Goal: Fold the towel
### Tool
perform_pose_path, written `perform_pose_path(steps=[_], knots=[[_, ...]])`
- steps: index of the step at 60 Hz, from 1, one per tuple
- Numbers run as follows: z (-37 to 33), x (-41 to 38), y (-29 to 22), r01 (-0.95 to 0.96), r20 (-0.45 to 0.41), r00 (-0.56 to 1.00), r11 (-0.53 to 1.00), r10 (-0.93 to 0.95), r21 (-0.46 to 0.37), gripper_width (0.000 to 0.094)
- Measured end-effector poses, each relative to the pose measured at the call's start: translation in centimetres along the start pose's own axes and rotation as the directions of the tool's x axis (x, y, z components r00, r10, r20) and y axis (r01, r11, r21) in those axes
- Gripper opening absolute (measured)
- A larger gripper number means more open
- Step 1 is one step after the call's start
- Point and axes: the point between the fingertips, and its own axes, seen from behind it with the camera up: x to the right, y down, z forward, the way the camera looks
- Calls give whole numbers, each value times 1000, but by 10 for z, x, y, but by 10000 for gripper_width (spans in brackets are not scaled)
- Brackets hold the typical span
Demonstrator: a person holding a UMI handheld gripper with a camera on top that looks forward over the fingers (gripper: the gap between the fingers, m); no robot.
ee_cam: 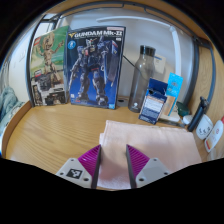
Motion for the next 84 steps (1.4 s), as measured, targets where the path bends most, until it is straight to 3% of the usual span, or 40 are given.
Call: perform_pose_path(steps=[3,8,13,21,33,47,48,49,50,51,52,57,61,68,72,84], knots=[[0,2,0,-2,0,1000,1000,2,-9,390],[0,12,-1,12,-27,1000,1000,-12,-7,105],[-1,11,-2,-17,5,1000,1000,17,-22,34],[-16,16,-17,-180,65,981,981,184,-68,33],[-71,93,-91,-264,64,963,964,262,30,33],[-87,222,-79,-295,-37,954,955,296,35,33],[-87,229,-74,-298,-47,953,954,299,28,38],[-85,236,-69,-300,-54,952,954,301,19,116],[-84,242,-63,-302,-60,951,953,302,10,99],[-82,248,-58,-302,-66,951,953,301,2,198],[-80,254,-53,-301,-73,951,954,300,-3,207],[-72,279,-34,-268,-100,959,963,266,-7,517],[-69,289,-25,-242,-94,966,970,240,-5,669],[-76,290,-18,-233,-63,971,973,232,-1,698],[-88,284,-24,-226,-43,973,974,226,0,766],[-155,231,-81,-230,64,972,970,225,78,854]])
